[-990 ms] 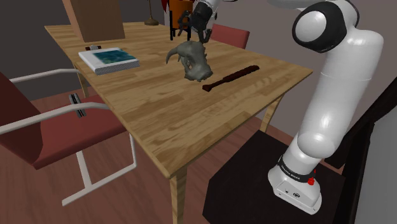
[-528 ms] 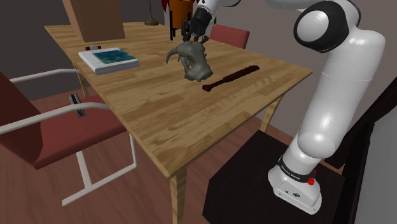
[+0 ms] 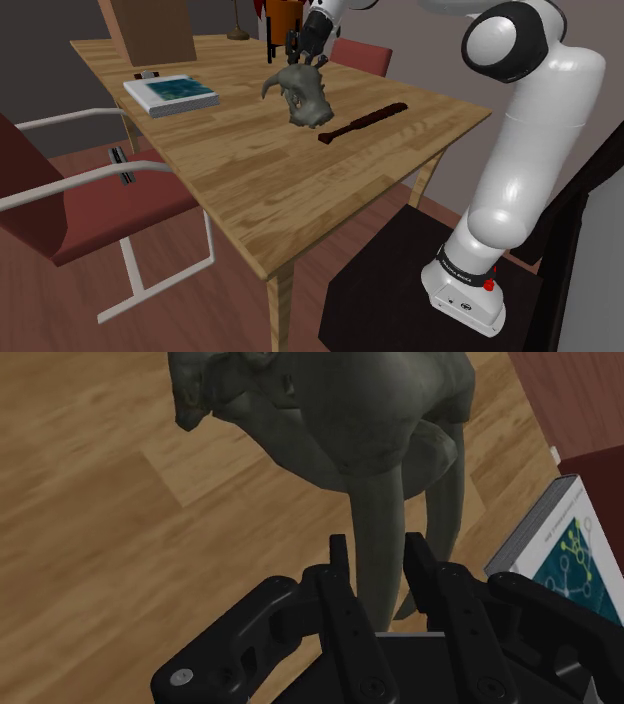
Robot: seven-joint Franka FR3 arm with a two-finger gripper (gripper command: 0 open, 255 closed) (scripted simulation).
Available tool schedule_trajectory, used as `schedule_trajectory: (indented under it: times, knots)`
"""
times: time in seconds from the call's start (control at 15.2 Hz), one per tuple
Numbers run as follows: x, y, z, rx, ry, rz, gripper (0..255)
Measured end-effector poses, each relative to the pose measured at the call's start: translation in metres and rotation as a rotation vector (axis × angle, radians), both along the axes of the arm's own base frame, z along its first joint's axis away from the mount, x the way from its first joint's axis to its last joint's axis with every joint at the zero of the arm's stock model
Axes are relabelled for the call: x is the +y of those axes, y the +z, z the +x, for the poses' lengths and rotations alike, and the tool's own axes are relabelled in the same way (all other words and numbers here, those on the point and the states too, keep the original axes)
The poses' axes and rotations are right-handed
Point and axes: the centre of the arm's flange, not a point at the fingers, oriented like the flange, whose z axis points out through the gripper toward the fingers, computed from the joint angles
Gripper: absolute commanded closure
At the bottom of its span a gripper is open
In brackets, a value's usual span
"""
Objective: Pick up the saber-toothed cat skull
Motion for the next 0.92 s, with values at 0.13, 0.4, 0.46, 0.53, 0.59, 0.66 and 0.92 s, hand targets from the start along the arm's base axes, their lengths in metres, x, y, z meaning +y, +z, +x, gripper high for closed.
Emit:
schedule_trajectory:
  times: [0.13,0.4,0.46,0.53,0.59,0.66,0.92]
  knots:
    - [0.0,0.008,0.0,0.001,-0.001,0.0,255]
    - [-0.001,0.028,0.002,0.001,0.0,0.0,255]
    - [0.0,0.033,0.0,0.001,-0.001,0.0,255]
    - [0.0,0.039,0.001,0.001,-0.001,0.0,255]
    - [0.0,0.044,0.001,0.001,0.0,0.0,255]
    - [0.0,0.048,0.002,0.001,-0.001,0.0,255]
    - [0.0,0.071,0.001,0.001,-0.001,0.0,255]
